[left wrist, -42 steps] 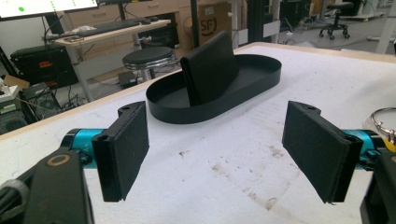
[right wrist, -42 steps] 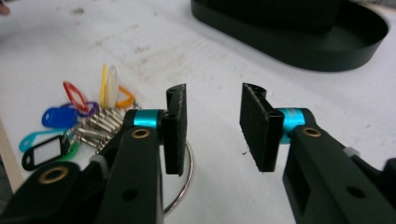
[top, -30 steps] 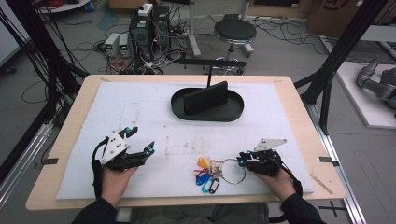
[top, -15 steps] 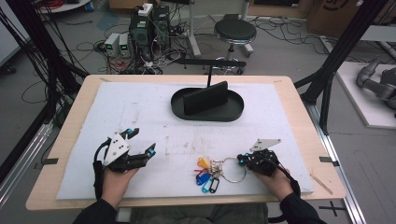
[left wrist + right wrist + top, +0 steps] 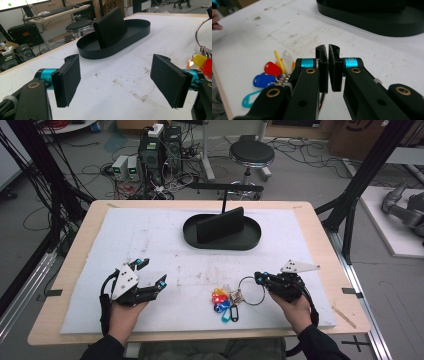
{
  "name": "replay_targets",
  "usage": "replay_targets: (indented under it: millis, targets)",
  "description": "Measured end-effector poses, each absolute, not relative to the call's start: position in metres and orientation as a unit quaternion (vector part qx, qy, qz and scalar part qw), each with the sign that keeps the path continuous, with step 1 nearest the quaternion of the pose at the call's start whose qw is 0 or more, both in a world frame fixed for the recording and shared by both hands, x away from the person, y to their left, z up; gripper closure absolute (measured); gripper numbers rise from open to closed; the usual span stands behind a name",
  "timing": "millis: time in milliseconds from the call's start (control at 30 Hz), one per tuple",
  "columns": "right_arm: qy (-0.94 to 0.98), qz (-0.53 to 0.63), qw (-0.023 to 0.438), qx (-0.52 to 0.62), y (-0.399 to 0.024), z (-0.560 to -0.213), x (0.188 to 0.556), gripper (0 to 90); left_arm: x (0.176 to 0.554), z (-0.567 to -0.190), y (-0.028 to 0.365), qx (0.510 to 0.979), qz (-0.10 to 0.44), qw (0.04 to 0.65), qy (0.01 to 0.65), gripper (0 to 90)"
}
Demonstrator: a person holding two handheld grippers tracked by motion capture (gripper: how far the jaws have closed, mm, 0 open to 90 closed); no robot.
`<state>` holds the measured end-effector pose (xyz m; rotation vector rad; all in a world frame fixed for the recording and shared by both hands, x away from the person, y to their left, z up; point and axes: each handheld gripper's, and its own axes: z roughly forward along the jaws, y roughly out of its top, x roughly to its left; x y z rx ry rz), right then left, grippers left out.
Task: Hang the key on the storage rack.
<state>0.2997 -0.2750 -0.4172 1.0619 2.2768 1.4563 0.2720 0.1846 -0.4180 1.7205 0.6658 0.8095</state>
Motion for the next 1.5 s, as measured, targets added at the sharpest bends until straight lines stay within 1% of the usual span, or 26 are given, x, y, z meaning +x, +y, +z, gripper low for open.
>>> replay_targets:
  millis: [267, 433, 567, 667, 933, 1100, 1267, 1400, 1500]
  targets:
    - [0.777, 0.512, 0.091, 0.356, -0.268, -0.416, 0.298, 87.0, 0.272, -0.418, 0.185, 0.722, 0.34, 0.533, 0.28, 24.3]
    - [0.791, 0.496, 0.068, 0.352, -0.263, -0.421, 0.297, 83.4, 0.272, -0.418, 0.184, 0.723, 0.339, 0.534, 0.278, 24.3]
    - [0.794, 0.491, 0.071, 0.35, -0.262, -0.421, 0.297, 83.2, 0.272, -0.418, 0.184, 0.724, 0.339, 0.533, 0.277, 24.3]
    - [0.796, 0.487, 0.073, 0.352, -0.263, -0.421, 0.296, 86.6, 0.272, -0.418, 0.184, 0.724, 0.338, 0.534, 0.278, 24.3]
    - [0.799, 0.492, 0.075, 0.337, -0.263, -0.415, 0.297, 87.2, 0.272, -0.418, 0.186, 0.718, 0.332, 0.542, 0.284, 24.1]
    - [0.796, 0.504, 0.077, 0.328, -0.264, -0.404, 0.3, 87.2, 0.27, -0.418, 0.188, 0.715, 0.331, 0.546, 0.285, 24.1]
    - [0.796, 0.516, 0.093, 0.302, -0.264, -0.387, 0.305, 87.4, 0.268, -0.418, 0.19, 0.714, 0.331, 0.546, 0.286, 24.1]
    - [0.795, 0.527, 0.096, 0.284, -0.264, -0.379, 0.309, 87.4, 0.268, -0.419, 0.191, 0.715, 0.331, 0.545, 0.288, 24.1]
    - [0.796, 0.536, 0.102, 0.263, -0.263, -0.366, 0.315, 87.4, 0.268, -0.419, 0.191, 0.717, 0.33, 0.543, 0.288, 24.1]
